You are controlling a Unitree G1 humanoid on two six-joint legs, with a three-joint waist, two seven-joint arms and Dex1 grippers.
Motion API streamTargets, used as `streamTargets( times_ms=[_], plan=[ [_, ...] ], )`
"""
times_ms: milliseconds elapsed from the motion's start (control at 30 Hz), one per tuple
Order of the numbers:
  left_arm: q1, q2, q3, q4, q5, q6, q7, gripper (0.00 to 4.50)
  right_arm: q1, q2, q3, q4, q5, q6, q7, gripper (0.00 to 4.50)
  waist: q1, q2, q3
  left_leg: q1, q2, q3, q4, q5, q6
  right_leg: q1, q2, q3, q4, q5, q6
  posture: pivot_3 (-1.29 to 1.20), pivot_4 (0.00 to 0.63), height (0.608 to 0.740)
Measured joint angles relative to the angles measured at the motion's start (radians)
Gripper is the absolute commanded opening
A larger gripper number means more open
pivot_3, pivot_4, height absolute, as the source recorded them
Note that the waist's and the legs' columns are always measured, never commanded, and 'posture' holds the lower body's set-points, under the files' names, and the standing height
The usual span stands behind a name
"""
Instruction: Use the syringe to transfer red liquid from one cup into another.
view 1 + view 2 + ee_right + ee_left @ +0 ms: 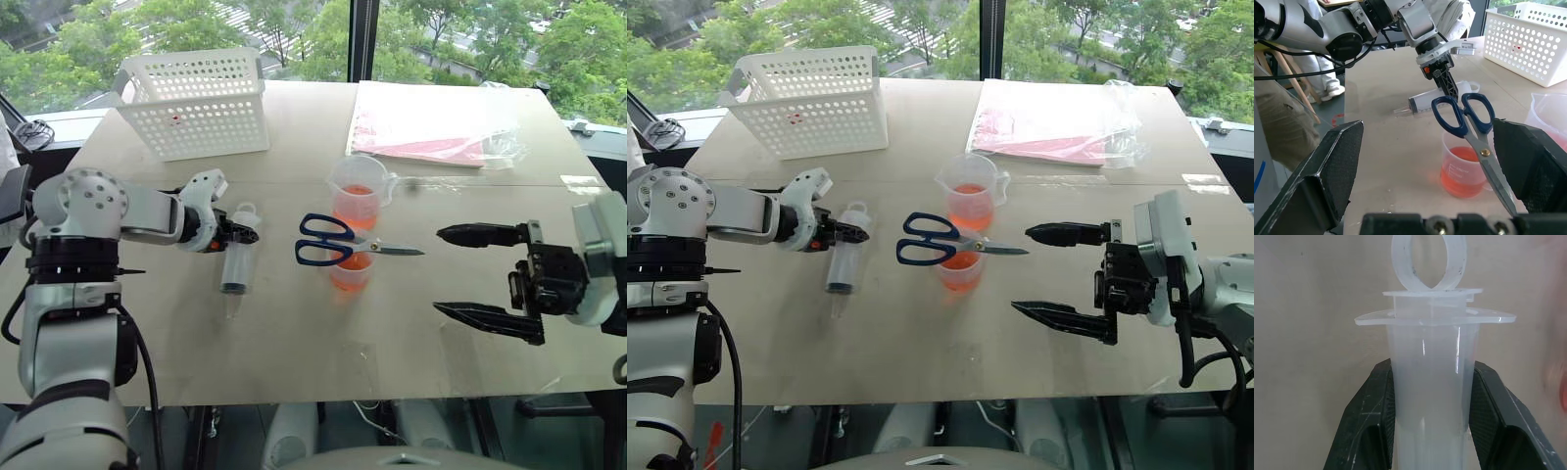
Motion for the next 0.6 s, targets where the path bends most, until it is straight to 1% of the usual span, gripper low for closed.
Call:
streamTargets(
  times_ms=[67,200,233,300,333,400,433,467,500,533,567,600],
  plan=[
    [0.010,0.002,-0.002,-0.008,0.001,0.000,-0.009,2.44,-0.018,0.000,0.010,0.002,0.002,0.009,-0.008,4.50,-0.001,0.000,0.000,0.000,0.000,0.000,0.000,0.000,0.000,0.000,0.000,0.000,0.000,0.000,0.000,0.00,0.150,0.740],
    [0.028,0.005,0.002,-0.050,0.026,0.000,-0.039,4.15,-0.025,-0.003,0.019,0.008,0.005,0.022,-0.013,4.50,-0.001,0.000,0.000,0.000,0.000,0.000,0.000,0.000,0.000,0.000,0.000,-0.001,0.000,0.000,0.000,0.00,0.150,0.740],
    [0.032,0.025,0.002,-0.097,0.035,0.000,-0.083,4.15,-0.025,-0.005,0.019,0.008,0.010,0.024,-0.013,4.50,-0.001,-0.001,0.001,-0.001,0.000,0.000,0.000,0.000,0.000,-0.001,0.000,-0.001,0.000,0.000,0.000,0.00,0.150,0.740],
    [0.027,0.108,0.001,-0.227,0.040,-0.019,-0.206,4.15,-0.024,-0.014,0.016,0.008,0.017,0.036,-0.013,4.50,-0.002,-0.001,0.001,-0.001,0.000,0.000,0.000,0.000,0.000,-0.001,0.000,0.001,0.000,0.000,0.000,0.00,0.150,0.740],
    [0.025,0.132,-0.001,-0.257,0.040,-0.030,-0.236,4.15,-0.022,-0.014,0.016,0.008,0.017,0.037,-0.013,4.50,-0.003,-0.001,0.001,0.000,0.000,0.000,-0.001,0.000,0.000,-0.001,0.000,0.001,0.000,0.000,0.000,0.00,0.150,0.740],
    [0.046,0.257,-0.049,-0.391,0.080,-0.128,-0.420,4.15,-0.017,-0.016,0.013,0.007,0.021,0.040,-0.015,4.50,-0.006,-0.001,0.001,-0.001,0.000,0.001,-0.002,0.000,0.000,-0.003,0.000,0.002,-0.001,0.000,0.000,0.00,0.150,0.740],
    [0.052,0.321,-0.076,-0.454,0.111,-0.198,-0.543,4.15,-0.015,-0.016,0.012,0.008,0.022,0.041,-0.017,4.50,-0.005,0.000,0.001,0.000,0.000,0.002,-0.002,0.000,0.000,-0.002,0.000,0.002,-0.001,-0.002,-0.003,0.00,0.150,0.740],
    [0.050,0.389,-0.110,-0.531,0.150,-0.306,-0.732,4.15,-0.012,-0.016,0.012,0.008,0.022,0.041,-0.022,4.50,-0.002,0.001,0.001,0.000,0.000,0.003,-0.002,0.000,0.000,-0.002,0.000,0.002,-0.002,-0.002,-0.004,0.00,0.150,0.740],
    [0.044,0.422,-0.147,-0.572,0.184,-0.390,-0.866,4.15,-0.011,-0.016,0.012,0.007,0.022,0.041,-0.025,4.50,0.002,0.003,0.000,0.000,0.000,0.004,-0.002,0.000,0.000,-0.002,-0.001,0.001,-0.002,-0.002,-0.004,0.00,0.150,0.740],
    [0.040,0.431,-0.163,-0.584,0.199,-0.422,-0.915,4.15,-0.012,-0.016,0.012,0.007,0.022,0.041,-0.027,4.50,0.004,0.004,0.000,0.000,0.000,0.003,-0.002,0.000,0.000,-0.002,-0.001,0.001,-0.002,-0.003,-0.005,0.00,0.150,0.740],
    [0.015,0.439,-0.238,-0.596,0.278,-0.533,-1.066,4.15,-0.010,-0.015,0.012,0.006,0.022,0.041,-0.034,4.50,0.010,0.005,-0.001,0.000,-0.001,0.003,-0.001,0.000,0.000,-0.001,-0.001,0.000,-0.002,-0.003,-0.005,0.00,0.150,0.740],
    [0.007,0.438,-0.276,-0.595,0.322,-0.589,-1.137,4.15,-0.009,-0.015,0.012,0.005,0.022,0.041,-0.034,4.50,0.012,0.005,-0.001,0.000,-0.002,0.003,-0.001,0.000,0.000,-0.001,0.000,0.000,-0.002,-0.003,-0.004,0.00,0.150,0.740]
  ],
)
